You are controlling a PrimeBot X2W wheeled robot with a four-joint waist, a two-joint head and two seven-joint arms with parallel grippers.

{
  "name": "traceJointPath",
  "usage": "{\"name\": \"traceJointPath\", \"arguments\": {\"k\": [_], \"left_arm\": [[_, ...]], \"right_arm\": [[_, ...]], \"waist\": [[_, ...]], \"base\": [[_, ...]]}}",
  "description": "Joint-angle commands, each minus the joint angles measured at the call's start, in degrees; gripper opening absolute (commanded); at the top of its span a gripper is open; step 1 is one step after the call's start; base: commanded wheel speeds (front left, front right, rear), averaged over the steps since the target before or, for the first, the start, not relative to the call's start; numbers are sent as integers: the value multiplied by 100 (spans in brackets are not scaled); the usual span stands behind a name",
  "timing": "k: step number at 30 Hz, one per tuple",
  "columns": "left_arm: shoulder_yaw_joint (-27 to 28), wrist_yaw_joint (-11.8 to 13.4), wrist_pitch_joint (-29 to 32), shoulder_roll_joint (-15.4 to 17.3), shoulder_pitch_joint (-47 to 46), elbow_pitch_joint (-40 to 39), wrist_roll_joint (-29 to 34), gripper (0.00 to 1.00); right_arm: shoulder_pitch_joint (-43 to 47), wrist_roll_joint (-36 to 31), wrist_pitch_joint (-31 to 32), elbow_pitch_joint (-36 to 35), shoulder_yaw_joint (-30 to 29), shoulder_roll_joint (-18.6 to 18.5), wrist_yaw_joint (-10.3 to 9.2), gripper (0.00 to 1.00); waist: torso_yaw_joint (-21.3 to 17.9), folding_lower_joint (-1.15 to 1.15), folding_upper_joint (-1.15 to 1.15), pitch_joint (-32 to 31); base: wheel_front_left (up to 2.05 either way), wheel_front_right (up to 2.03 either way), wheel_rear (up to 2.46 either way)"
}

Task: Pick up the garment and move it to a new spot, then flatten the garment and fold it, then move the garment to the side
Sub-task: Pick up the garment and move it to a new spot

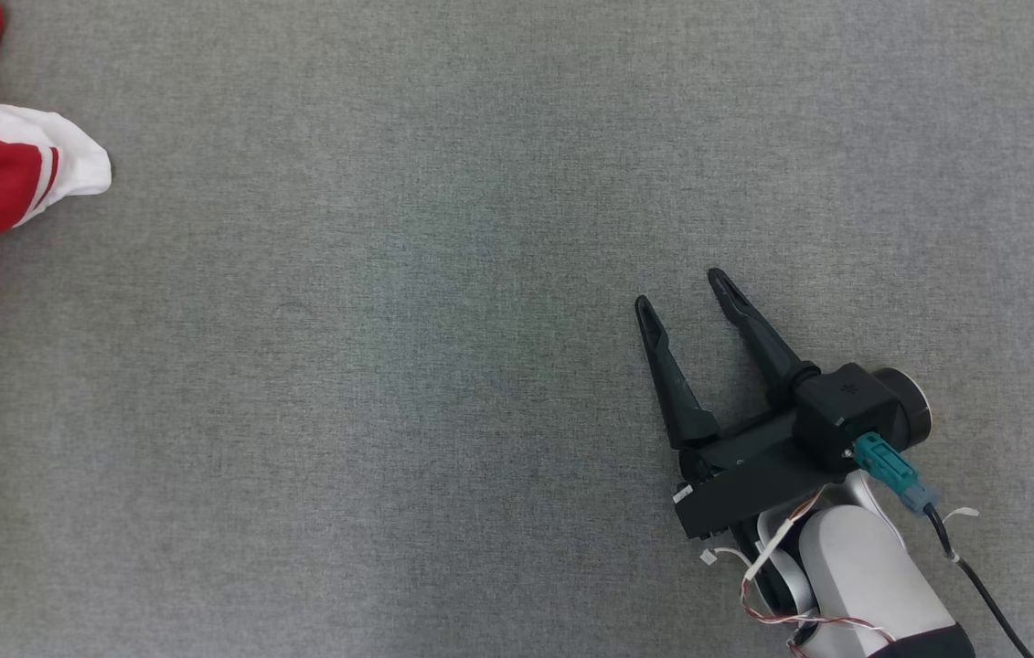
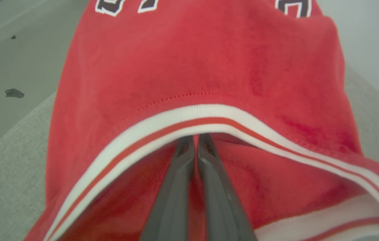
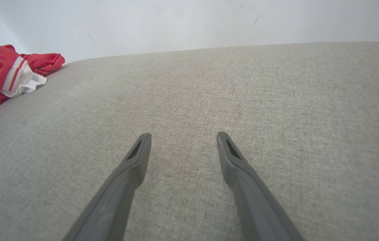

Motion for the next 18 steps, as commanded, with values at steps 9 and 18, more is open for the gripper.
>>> {"name": "traceJointPath", "arguments": {"k": [9, 18], "left_arm": [[53, -395, -293, 242, -204, 63, -77, 0], [-251, -739, -215, 540, -756, -266, 71, 0]], "right_arm": [[174, 175, -74, 333, -8, -66, -14, 100], [294, 558, -340, 721, 72, -55, -14, 100]], "waist": [[136, 0, 0, -313], [160, 0, 0, -1210]], "base": [[0, 0, 0], [0, 0, 0]]}}
